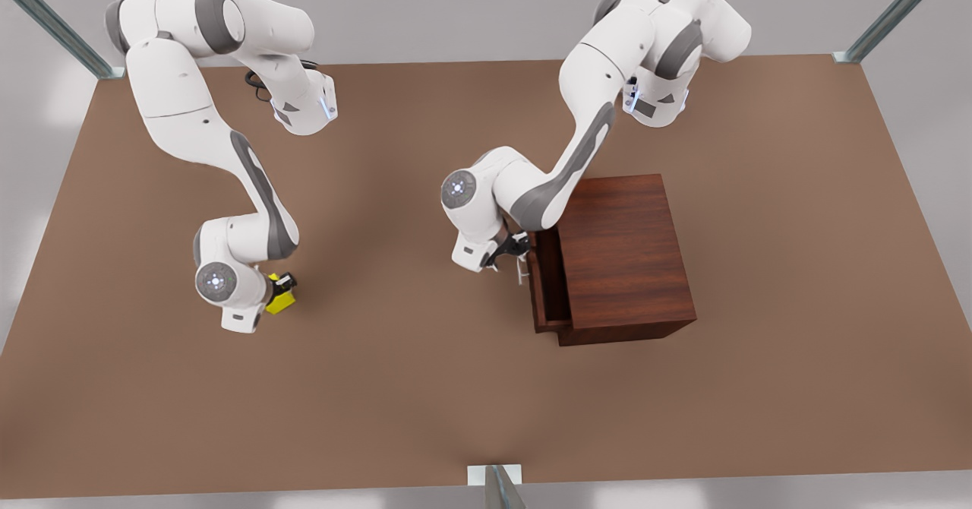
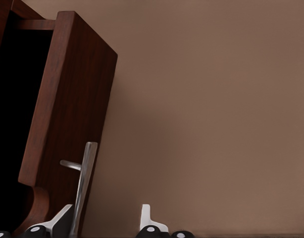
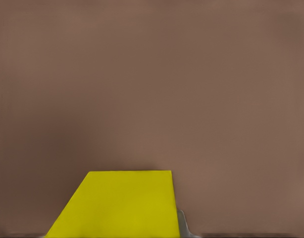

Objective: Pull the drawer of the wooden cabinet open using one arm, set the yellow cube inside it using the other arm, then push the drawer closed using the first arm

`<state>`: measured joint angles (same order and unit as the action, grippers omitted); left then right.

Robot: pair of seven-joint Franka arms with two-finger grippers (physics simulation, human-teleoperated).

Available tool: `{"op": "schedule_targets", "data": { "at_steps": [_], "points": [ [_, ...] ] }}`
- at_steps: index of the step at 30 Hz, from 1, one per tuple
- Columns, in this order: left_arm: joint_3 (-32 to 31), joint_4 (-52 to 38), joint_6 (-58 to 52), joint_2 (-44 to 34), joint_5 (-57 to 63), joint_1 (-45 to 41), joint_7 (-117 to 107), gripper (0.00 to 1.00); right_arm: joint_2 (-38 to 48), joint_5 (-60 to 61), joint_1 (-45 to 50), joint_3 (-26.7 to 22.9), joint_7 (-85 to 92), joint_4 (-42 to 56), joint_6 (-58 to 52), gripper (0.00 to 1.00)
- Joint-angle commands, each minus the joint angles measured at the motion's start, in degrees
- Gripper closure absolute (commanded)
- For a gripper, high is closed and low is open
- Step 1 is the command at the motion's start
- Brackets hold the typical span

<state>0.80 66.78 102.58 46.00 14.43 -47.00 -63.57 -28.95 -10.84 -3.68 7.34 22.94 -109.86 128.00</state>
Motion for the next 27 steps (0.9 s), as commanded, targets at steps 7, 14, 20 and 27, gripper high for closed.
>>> {"op": "schedule_targets", "data": {
  "at_steps": [7,14,20,27],
  "points": [
    [-1.1,-4.1,3.6,0.8,0.0,-1.0,-5.7,0.3,4.0,3.0,0.2,9.4,-12.5,12.6,-17.2,0.43],
    [-4.7,-12.9,-12.7,-7.7,-10.3,10.8,6.3,0.26,3.5,7.1,0.2,21.7,-36.5,20.8,-22.3,0.42],
    [-4.7,-12.8,-24.2,-9.3,-18.8,30.2,32.5,0.0,-5.1,6.5,14.0,25.4,-65.6,33.0,-22.3,0.42],
    [-4.0,-11.9,-18.2,-11.6,-33.9,35.8,-23.2,0.79,-15.2,4.3,27.9,21.6,-78.8,46.1,-20.3,0.41]
  ]
}}
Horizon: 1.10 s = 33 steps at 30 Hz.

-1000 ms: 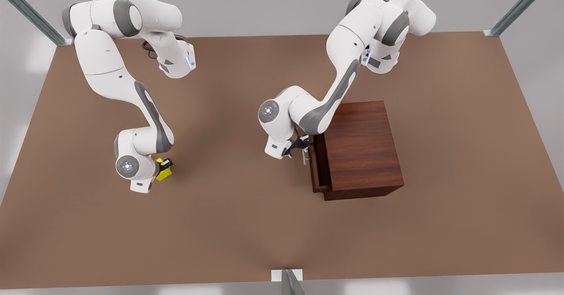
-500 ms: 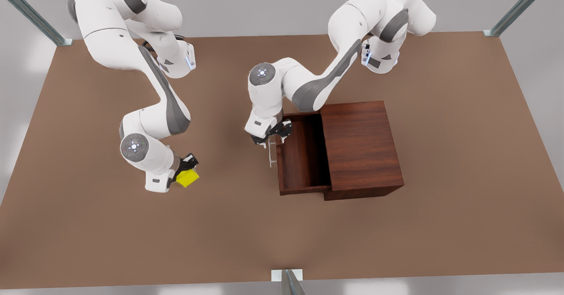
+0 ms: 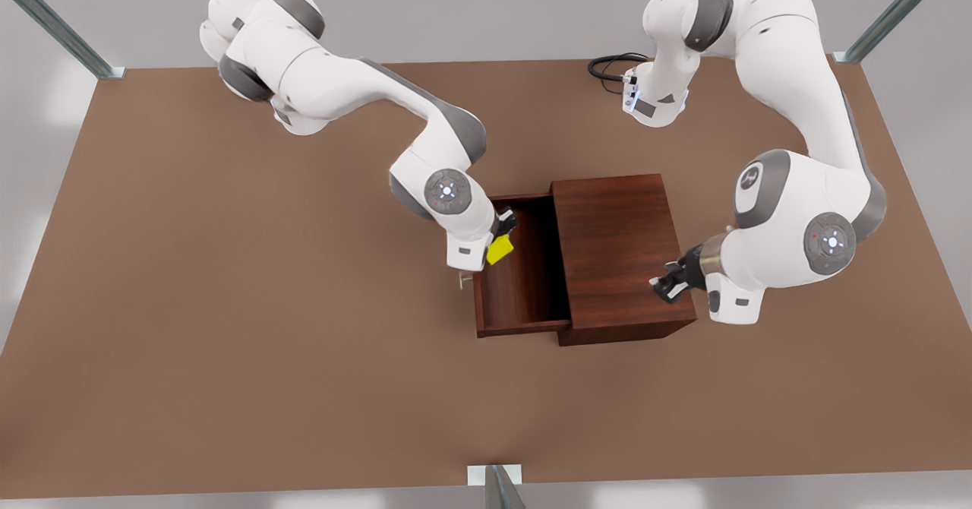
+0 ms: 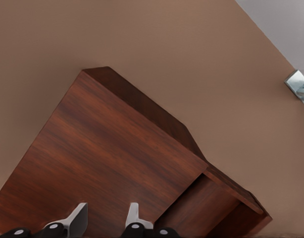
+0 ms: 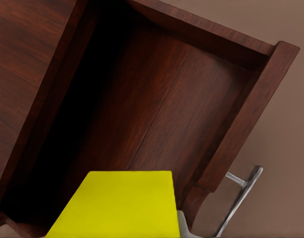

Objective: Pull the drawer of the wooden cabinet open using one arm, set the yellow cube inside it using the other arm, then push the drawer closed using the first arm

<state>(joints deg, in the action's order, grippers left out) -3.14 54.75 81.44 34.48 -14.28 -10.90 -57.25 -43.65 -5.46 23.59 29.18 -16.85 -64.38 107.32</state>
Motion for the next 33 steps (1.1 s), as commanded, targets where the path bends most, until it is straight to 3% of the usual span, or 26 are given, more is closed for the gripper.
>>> {"op": "schedule_targets", "data": {
  "at_steps": [1,2,4,8,12,13,15,16,17,24,33],
  "points": [
    [0.0,0.4,5.2,-0.1,-4.5,-1.1,-38.5,0.79,-0.9,-1.0,1.5,-0.3,-39.0,0.6,0.9,0.41],
    [0.0,0.9,6.4,0.1,-4.6,-1.1,-42.5,0.79,-1.5,-1.0,1.9,-0.3,-39.6,0.6,2.3,0.38],
    [0.1,1.8,8.4,0.1,-4.4,-1.7,-48.8,0.79,-1.9,-1.0,2.4,-0.3,-40.1,0.5,2.4,0.0],
    [0.1,2.9,8.4,0.3,-4.4,-2.5,-53.2,0.79,-0.2,-2.6,-1.8,1.0,-37.7,0.3,2.3,0.0],
    [-0.2,2.9,13.1,0.3,-5.1,-6.4,-66.9,0.79,23.9,-3.2,-22.4,0.4,-11.2,-11.8,-7.6,0.0],
    [-0.2,2.9,16.3,0.9,-5.2,-8.6,-72.5,0.79,30.0,-2.9,-22.7,-6.4,-3.5,-18.2,-7.9,0.0],
    [-0.2,2.9,24.6,2.4,-6.3,-14.1,-84.1,0.79,32.4,0.8,-21.5,-19.8,13.6,-18.1,-12.6,0.01],
    [-0.2,2.9,28.6,3.7,-6.1,-17.2,-89.2,0.79,33.3,5.3,-18.2,-30.3,20.6,-19.5,-12.7,0.0],
    [-0.2,2.9,31.8,4.4,-6.2,-18.8,-93.3,0.79,32.5,6.1,-17.7,-32.1,24.3,-18.8,-12.8,0.0],
    [0.1,2.9,45.3,8.2,-5.5,-28.4,-110.4,0.79,31.6,5.7,-18.1,-28.8,22.5,-17.3,-14.0,0.0],
    [0.1,3.0,47.2,16.3,8.2,-35.2,-107.0,0.79,31.4,5.0,-17.7,-28.6,19.1,-15.0,-14.9,0.0]
  ]
}}
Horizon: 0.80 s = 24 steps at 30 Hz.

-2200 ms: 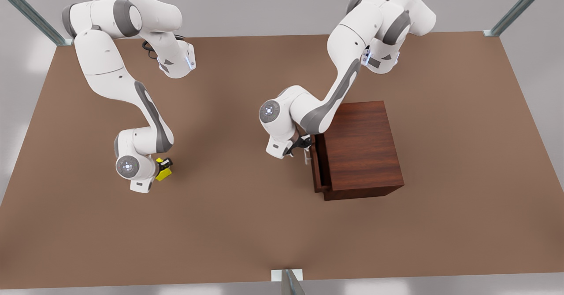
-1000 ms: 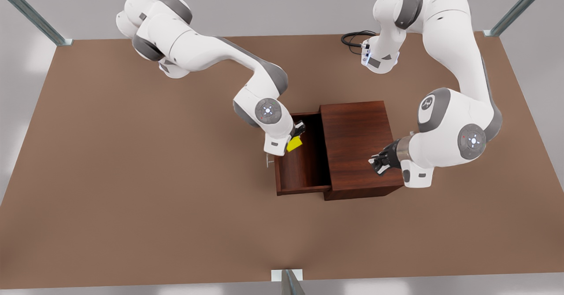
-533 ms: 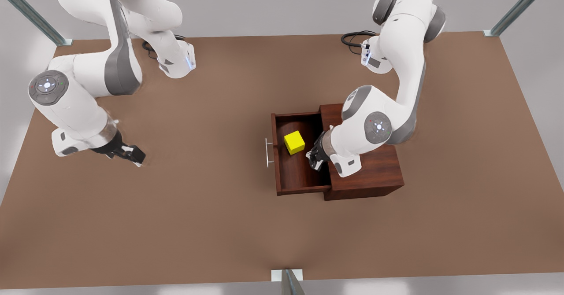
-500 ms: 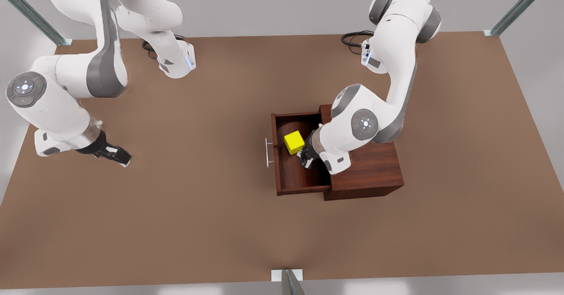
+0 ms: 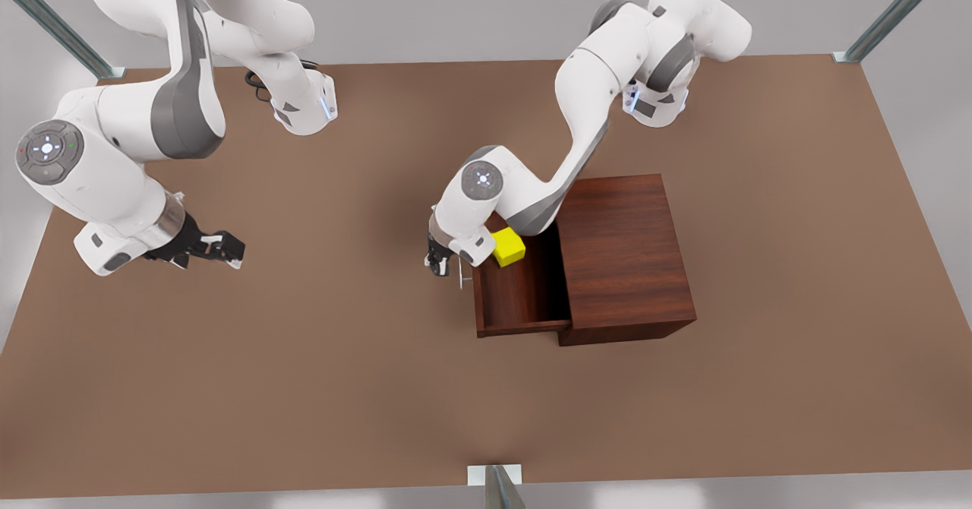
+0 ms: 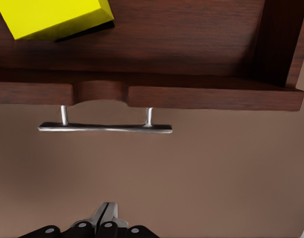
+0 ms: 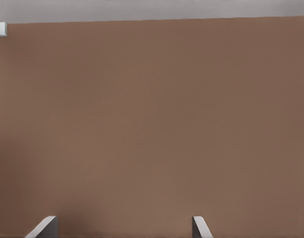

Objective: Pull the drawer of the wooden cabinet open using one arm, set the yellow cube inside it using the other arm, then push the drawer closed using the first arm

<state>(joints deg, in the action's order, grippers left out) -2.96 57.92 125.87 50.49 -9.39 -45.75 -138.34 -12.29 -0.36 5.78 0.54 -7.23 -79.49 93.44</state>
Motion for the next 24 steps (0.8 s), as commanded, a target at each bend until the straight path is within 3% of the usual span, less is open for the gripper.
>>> {"op": "schedule_targets", "data": {
  "at_steps": [1,13,24],
  "points": [
    [0.0,0.6,2.7,0.3,3.2,-0.5,-22.6,0.79,0.0,-0.1,0.0,0.0,9.5,0.1,-0.9,0.0],
    [0.1,5.4,0.3,0.0,6.0,-0.7,-5.2,0.79,-0.4,0.3,-0.4,-0.1,10.4,0.0,-1.0,0.0],
    [0.1,6.3,-9.1,-1.8,5.8,2.2,5.1,0.79,-0.4,0.3,-0.5,-0.1,10.6,0.0,-1.0,0.0]
  ]
}}
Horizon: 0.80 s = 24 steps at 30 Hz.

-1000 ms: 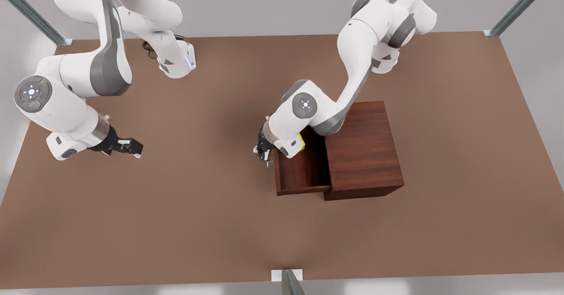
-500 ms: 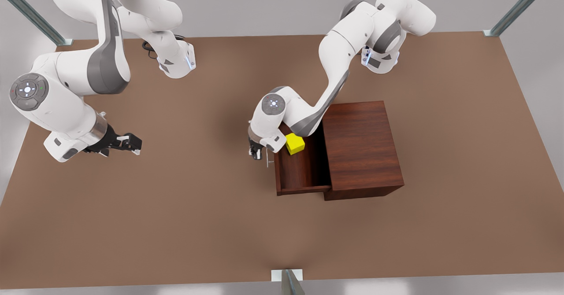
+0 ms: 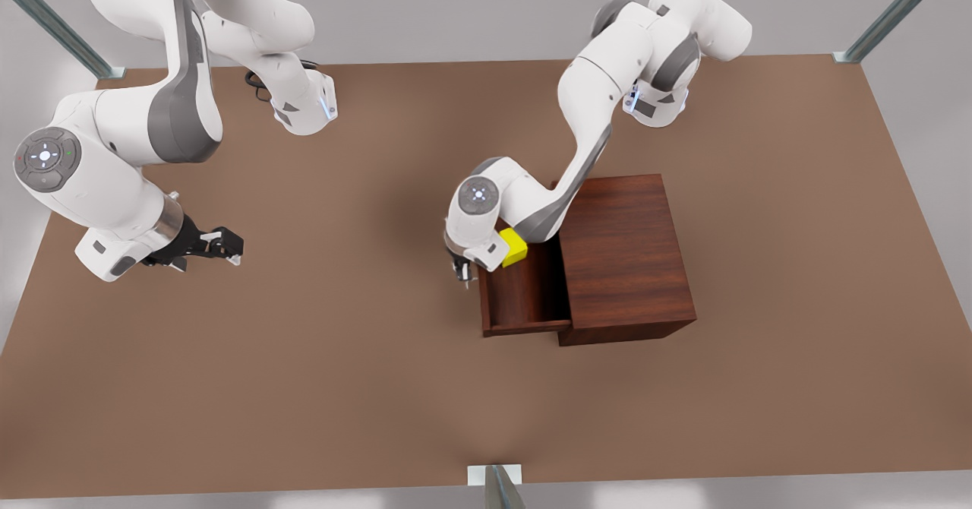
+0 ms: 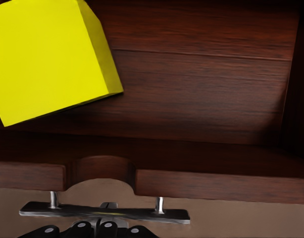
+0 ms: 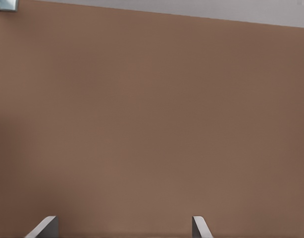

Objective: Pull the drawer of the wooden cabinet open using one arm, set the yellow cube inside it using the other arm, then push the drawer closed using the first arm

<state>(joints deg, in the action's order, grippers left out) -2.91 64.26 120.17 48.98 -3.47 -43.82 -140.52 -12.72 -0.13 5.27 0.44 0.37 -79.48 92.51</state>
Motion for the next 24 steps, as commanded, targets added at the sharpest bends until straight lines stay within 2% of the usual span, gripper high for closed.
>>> {"op": "schedule_targets", "data": {
  "at_steps": [1,6,15,24],
  "points": [
    [0.0,0.1,-4.2,-0.5,-0.1,0.8,7.6,0.79,0.1,0.0,0.0,0.0,3.0,0.0,0.0,0.0],
    [-0.2,0.2,-8.0,-1.0,-0.3,2.7,11.5,0.79,0.0,0.0,0.0,0.0,3.5,0.0,0.0,0.0],
    [-0.3,8.8,-9.2,-6.6,-0.9,6.8,21.3,0.79,0.1,0.0,0.0,0.0,3.6,0.0,0.0,0.0],
    [-0.3,10.9,-13.6,-8.5,-0.9,11.0,30.1,0.79,0.1,0.0,-0.1,0.0,3.8,-0.1,0.0,0.0]
  ]
}}
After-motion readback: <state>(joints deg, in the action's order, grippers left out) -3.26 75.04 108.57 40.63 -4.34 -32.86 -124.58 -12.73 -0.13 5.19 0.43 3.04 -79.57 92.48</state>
